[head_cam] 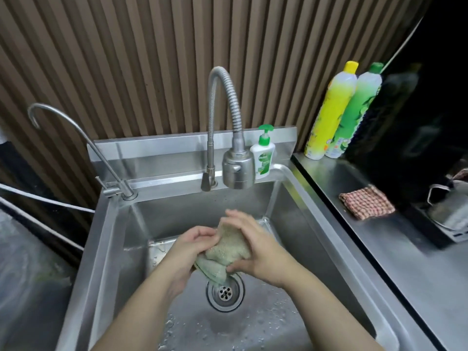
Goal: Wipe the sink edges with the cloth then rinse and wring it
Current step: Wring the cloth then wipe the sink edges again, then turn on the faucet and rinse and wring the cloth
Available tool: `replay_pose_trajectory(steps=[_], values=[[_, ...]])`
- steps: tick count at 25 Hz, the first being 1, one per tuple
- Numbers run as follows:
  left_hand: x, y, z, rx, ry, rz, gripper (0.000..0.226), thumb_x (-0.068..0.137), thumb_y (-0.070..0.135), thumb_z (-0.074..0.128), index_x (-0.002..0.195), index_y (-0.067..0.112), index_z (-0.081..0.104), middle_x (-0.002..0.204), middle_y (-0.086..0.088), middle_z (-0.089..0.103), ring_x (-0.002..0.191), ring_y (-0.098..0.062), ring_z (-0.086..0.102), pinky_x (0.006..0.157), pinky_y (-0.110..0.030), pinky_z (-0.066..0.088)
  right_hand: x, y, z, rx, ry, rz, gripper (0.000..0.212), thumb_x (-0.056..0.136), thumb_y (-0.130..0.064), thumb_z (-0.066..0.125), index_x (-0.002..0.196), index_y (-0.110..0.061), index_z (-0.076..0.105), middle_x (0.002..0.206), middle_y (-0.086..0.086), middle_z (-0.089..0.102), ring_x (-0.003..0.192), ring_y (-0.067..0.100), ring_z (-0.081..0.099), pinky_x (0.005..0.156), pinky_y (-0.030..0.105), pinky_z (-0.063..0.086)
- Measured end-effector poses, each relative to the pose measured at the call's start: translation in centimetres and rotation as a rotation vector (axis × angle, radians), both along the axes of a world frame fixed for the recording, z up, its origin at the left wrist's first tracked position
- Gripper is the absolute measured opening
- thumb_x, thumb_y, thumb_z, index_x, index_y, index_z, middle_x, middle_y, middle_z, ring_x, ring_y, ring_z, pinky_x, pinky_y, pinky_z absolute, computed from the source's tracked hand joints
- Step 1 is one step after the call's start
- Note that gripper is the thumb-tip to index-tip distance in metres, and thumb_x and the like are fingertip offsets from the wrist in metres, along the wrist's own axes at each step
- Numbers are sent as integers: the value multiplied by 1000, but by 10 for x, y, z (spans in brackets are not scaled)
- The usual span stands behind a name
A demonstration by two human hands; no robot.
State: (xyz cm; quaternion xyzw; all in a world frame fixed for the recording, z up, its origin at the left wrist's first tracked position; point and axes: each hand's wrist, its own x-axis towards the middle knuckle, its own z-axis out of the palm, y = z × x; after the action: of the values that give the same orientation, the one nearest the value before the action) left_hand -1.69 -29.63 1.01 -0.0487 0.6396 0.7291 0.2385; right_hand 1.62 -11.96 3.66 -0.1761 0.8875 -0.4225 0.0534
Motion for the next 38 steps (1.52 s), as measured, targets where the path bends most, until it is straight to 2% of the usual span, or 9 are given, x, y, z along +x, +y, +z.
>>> replay_pose_trajectory(steps=[3, 6, 10, 13, 15, 18, 22, 28, 38], values=[[8, 14, 0, 164, 21, 167, 45, 63, 6, 77, 102, 11, 56, 93, -8, 69, 73, -17, 66, 58, -27, 53, 9, 35, -5, -431, -405, -161, 91, 71, -23, 81, 136, -52, 25, 139, -16, 39, 121, 6, 49, 87, 23, 47], [20, 20, -5, 180, 50, 310, 41, 68, 1, 73, 102, 13, 53, 95, -8, 66, 73, -17, 64, 57, -27, 53, 14, 45, -30, -809, -751, -291, 61, 71, -32, 79, 124, -36, 49, 119, 5, 64, 101, 18, 65, 79, 27, 51], [36, 20, -5, -6, 141, 331, 31, 68, 12, 73, 95, 17, 60, 92, -6, 67, 90, -26, 59, 78, -34, 45, 5, 53, -34, -761, -653, -295, 28, 68, -6, 75, 93, -14, 66, 91, 8, 68, 75, 20, 64, 66, 29, 47], [23, 26, 40, -95, 336, 326, 20, 88, 35, 58, 104, 24, 62, 105, 2, 69, 106, -11, 60, 100, -32, 41, -1, 58, -21, -723, -591, -273, 22, 77, 7, 66, 88, -12, 66, 80, 2, 68, 64, 16, 63, 57, 25, 49], [6, 32, 79, 5, 462, 234, 33, 87, 45, 49, 112, 26, 59, 107, 10, 68, 108, -7, 60, 100, -31, 42, -2, 60, -16, -745, -574, -262, 21, 80, 9, 62, 87, -11, 65, 77, 2, 67, 61, 15, 63, 55, 26, 49], [-10, 44, 111, -49, 583, 131, 51, 80, 39, 64, 125, 18, 52, 109, 3, 67, 100, -8, 62, 87, -24, 49, -2, 62, -16, -778, -561, -253, 19, 81, 6, 61, 89, -11, 65, 79, 3, 68, 65, 18, 62, 62, 31, 46], [-6, 43, 105, -67, 610, 168, 39, 79, 16, 66, 117, 15, 56, 89, 10, 68, 77, 0, 63, 67, -12, 48, 4, 61, -27, -775, -587, -271, 22, 82, 2, 62, 89, -18, 67, 89, -1, 69, 75, 20, 64, 69, 33, 46], [18, 27, 46, -110, 517, 89, 48, 64, 25, 82, 106, 25, 60, 94, 11, 72, 89, -8, 65, 78, -21, 52, 13, 43, -50, -769, -674, -336, 22, 83, 2, 61, 87, -19, 65, 84, -1, 67, 70, 17, 61, 63, 30, 45], [16, 34, 16, -62, 493, 34, 50, 61, 17, 75, 107, 24, 56, 106, 6, 66, 97, -3, 63, 89, -22, 46, 8, 29, -56, -756, -686, -403, 20, 83, 3, 60, 91, -16, 63, 86, 3, 65, 69, 18, 61, 62, 29, 46]])
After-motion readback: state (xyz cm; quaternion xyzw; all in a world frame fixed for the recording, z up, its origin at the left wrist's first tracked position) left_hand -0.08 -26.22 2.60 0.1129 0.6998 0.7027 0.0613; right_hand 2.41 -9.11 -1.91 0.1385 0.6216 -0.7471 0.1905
